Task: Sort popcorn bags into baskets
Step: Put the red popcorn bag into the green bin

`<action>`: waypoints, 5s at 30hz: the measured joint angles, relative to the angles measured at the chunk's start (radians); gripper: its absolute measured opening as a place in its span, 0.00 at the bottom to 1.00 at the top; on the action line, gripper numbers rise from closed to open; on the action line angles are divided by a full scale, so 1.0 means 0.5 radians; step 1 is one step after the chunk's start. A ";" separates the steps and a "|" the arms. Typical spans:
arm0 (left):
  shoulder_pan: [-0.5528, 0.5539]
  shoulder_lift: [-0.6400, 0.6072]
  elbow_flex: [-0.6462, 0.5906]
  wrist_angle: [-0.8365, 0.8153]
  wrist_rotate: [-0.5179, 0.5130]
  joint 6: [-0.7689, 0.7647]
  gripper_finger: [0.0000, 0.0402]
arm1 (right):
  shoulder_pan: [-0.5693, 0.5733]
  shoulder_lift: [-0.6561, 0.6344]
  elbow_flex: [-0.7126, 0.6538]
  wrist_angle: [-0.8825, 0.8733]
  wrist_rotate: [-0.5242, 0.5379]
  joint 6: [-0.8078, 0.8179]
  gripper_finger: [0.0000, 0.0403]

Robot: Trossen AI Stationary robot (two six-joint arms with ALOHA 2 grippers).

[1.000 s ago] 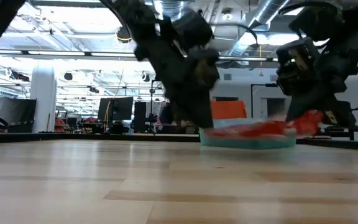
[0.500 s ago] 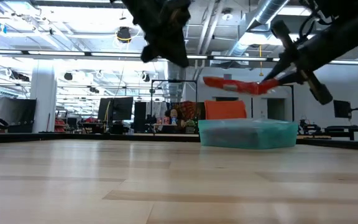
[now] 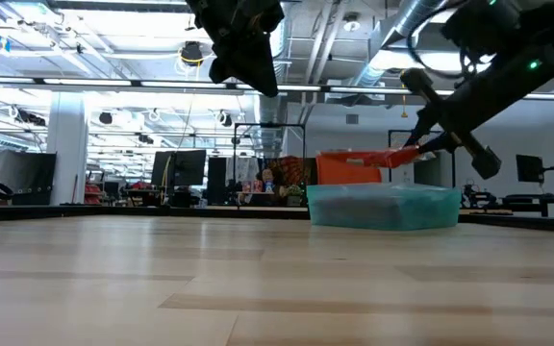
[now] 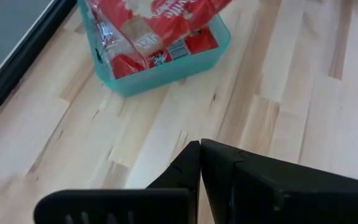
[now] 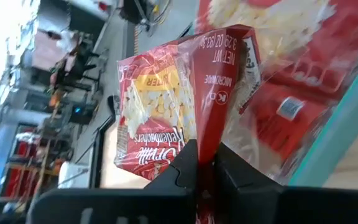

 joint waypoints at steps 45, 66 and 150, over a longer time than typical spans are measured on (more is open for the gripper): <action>0.000 0.001 0.002 -0.138 0.001 0.059 0.00 | -0.505 -0.146 0.592 -1.388 -0.879 -1.559 0.38; 0.000 0.001 0.002 -0.137 0.001 0.013 0.00 | -0.415 0.310 0.593 -1.145 -0.964 -1.683 0.14; -0.009 -0.008 0.004 -0.199 -0.036 -0.102 0.00 | -0.830 1.164 1.354 -0.685 -1.472 -2.711 0.04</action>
